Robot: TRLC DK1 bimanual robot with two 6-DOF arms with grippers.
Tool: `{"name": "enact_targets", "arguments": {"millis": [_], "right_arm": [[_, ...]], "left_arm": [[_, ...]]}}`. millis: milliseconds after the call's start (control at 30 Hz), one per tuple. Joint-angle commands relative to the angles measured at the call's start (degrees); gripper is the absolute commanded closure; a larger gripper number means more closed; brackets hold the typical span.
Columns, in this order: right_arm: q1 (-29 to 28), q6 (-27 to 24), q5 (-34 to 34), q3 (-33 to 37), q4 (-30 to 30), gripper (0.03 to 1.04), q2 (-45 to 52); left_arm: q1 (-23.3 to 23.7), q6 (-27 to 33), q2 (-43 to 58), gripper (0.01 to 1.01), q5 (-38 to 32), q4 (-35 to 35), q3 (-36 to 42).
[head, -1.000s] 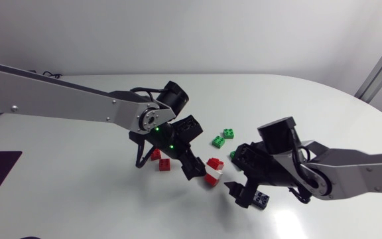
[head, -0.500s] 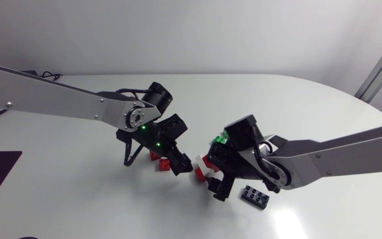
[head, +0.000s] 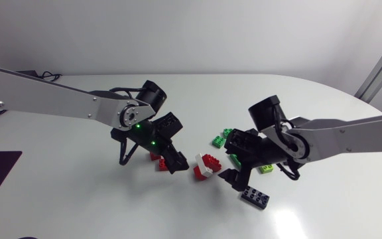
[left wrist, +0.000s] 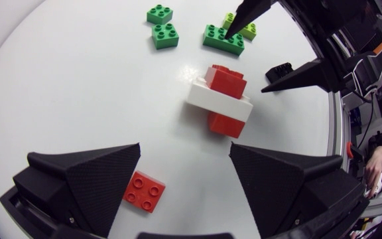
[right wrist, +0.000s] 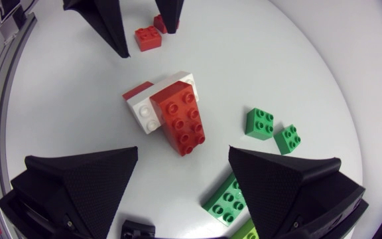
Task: Separate the duplo bricks
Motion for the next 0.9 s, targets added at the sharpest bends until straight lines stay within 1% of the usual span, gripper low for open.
{"name": "enact_targets", "arguments": {"millis": [0, 67, 133, 367, 467, 667, 800, 867], "right_arm": [[-1.7, -4.4, -3.3, 3.7, -3.2, 0.08, 1.1], [-3.4, -6.5, -6.3, 6.6, -6.5, 0.08, 2.6], [-4.1, -8.6, -8.0, 8.8, -8.2, 0.08, 4.5], [-4.4, -15.5, -10.2, 12.9, -12.1, 0.08, 11.0], [-4.6, -17.2, -11.4, 14.9, -13.6, 0.08, 13.5], [-4.3, -20.0, -12.8, 17.4, -16.4, 0.09, 15.0], [-4.2, -22.2, -13.7, 19.2, -18.9, 0.14, 16.4], [-4.1, -23.0, -14.2, 19.9, -19.8, 0.19, 17.4]], "left_arm": [[-0.5, 1.1, -1.1, 0.085, -0.3, 0.3, -1.3], [-0.4, 1.1, -1.1, 0.085, -0.3, 0.3, -1.3], [-0.4, 1.6, -1.2, 0.085, -0.3, 0.3, -1.5], [-0.1, 3.9, -1.9, 0.085, -0.3, 0.2, -2.4], [-0.1, 4.7, -1.6, 0.085, -0.3, 0.2, -2.1], [-0.8, 5.1, -0.9, 0.085, -0.3, 0.2, -0.9], [-1.1, 5.2, 0.2, 0.085, -0.3, 0.3, 0.3], [-1.1, 5.2, 1.0, 0.085, -0.3, 0.2, 0.9]]}}
